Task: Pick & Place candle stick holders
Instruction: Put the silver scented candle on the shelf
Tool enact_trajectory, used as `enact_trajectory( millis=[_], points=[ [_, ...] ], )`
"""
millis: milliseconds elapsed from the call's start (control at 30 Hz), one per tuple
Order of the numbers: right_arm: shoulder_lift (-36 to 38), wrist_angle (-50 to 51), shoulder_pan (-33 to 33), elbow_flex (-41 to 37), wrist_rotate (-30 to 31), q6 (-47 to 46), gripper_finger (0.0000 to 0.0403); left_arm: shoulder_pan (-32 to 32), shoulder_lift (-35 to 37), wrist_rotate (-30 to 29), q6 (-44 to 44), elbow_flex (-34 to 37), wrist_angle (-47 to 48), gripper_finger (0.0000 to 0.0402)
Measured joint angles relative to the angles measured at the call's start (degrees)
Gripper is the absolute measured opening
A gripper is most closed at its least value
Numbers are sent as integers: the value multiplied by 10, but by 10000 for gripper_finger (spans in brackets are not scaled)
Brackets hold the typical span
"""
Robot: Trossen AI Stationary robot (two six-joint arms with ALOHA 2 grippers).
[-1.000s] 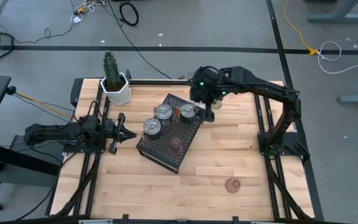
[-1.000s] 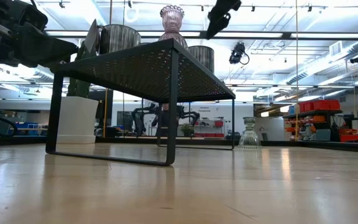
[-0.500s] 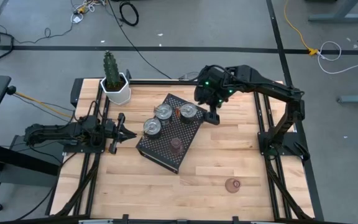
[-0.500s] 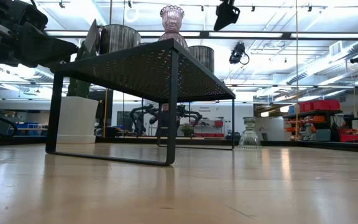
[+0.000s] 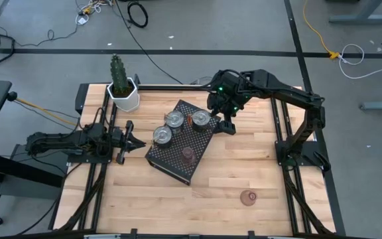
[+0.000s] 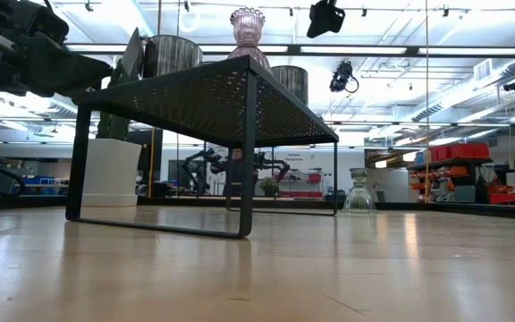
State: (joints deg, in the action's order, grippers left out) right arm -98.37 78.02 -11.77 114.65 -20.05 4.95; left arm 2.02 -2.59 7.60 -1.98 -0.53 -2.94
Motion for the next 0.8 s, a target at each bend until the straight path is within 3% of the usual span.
enact_trajectory(
  millis=[800],
  points=[
    [-4, -25, 29, 0, 0, 0, 400, 0, 0, 0, 0, 0, 0, 34]
  ],
)
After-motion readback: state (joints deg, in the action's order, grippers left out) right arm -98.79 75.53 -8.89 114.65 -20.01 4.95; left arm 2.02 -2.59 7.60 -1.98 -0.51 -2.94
